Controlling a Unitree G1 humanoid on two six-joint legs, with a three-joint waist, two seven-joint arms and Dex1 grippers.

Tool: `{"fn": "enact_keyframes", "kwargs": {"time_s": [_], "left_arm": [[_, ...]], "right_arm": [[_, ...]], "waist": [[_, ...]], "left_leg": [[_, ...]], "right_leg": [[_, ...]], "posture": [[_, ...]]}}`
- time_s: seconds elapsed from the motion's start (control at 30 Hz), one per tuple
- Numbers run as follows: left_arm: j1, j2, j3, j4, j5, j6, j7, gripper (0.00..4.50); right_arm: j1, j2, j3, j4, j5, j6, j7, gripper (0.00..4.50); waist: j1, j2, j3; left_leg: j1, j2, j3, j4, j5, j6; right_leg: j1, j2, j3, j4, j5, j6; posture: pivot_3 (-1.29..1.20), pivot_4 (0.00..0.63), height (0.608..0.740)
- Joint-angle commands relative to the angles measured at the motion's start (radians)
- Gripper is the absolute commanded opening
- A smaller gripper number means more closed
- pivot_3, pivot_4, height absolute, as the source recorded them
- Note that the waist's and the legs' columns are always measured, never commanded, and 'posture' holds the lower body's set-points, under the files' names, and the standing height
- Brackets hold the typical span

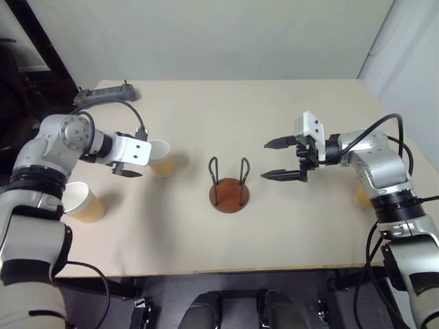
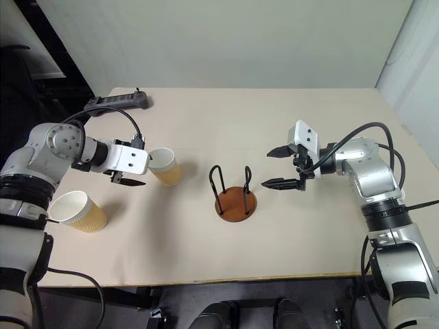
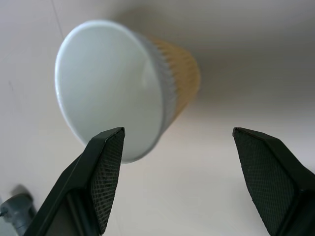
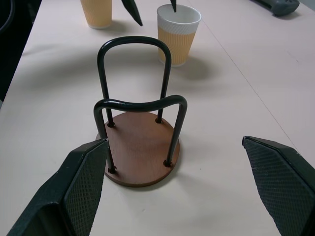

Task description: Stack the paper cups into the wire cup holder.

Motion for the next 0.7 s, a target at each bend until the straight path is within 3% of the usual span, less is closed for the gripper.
{"fn": "enact_keyframes", "kwargs": {"time_s": [0.03,0.47,0.57,0.7], "left_arm": [[-0.034,-0.003,-0.004,0.032,0.02,-0.027,0.034,3.77],[-0.018,-0.048,-0.021,0.098,0.022,-0.091,0.038,3.77],[-0.018,-0.051,-0.028,0.108,0.03,-0.104,0.054,3.16],[-0.028,-0.046,-0.038,0.124,0.049,-0.123,0.087,1.75]], "right_arm": [[-0.005,-0.014,-0.027,-0.042,0.013,0.004,0.005,4.48],[0.003,-0.021,-0.026,-0.061,0.012,0.01,0.005,4.48],[0.004,-0.021,-0.026,-0.064,0.012,0.013,0.004,4.5],[0.008,-0.022,-0.026,-0.069,0.012,0.016,0.004,4.5]], "waist": [[0.0,0.0,0.0],[0.0,0.0,0.0],[0.001,0.0,0.0],[0.0,0.0,0.0]], "left_leg": [[0.0,0.0,0.0,0.0,0.0,0.0],[0.0,0.0,0.0,0.0,0.001,0.001],[0.0,0.0,0.0,0.001,0.001,0.001],[0.0,0.0,0.0,0.001,0.002,0.002]], "right_leg": [[0.0,0.0,0.0,0.0,0.0,0.0],[0.0,0.0,0.0,0.0,0.001,0.002],[0.0,0.0,0.0,0.0,0.002,0.002],[0.0,0.0,0.0,0.0,0.002,0.002]], "posture": [[0.0,0.15,0.74],[0.0,0.15,0.74],[0.0,0.15,0.74],[0.0,0.15,0.74]]}}
